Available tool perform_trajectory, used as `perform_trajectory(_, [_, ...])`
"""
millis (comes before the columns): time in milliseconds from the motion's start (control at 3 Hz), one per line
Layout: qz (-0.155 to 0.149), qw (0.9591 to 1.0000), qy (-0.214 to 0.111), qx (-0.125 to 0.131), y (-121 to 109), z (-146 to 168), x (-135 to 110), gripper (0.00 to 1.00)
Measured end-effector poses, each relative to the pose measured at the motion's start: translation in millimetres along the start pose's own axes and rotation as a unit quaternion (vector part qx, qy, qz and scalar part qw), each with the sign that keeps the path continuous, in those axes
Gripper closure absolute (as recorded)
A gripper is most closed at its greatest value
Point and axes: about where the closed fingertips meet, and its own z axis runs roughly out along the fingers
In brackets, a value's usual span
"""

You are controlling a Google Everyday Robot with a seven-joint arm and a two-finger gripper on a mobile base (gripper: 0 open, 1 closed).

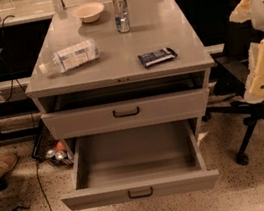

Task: Close middle drawer

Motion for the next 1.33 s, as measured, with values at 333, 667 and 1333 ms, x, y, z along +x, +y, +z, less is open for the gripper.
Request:
perform_trajectory(333, [0.001, 1.0000, 0.001, -0.001, 0.5, 1.5, 0.2, 0.00])
perform_trajectory(667, [0.027, 0.9987, 0.019, -0.038, 15.8, 45.7, 7.6, 0.00])
perform_trajectory(1333, [0.101, 0.9816, 0.055, -0.153, 85.9, 201.3, 26.0, 0.00])
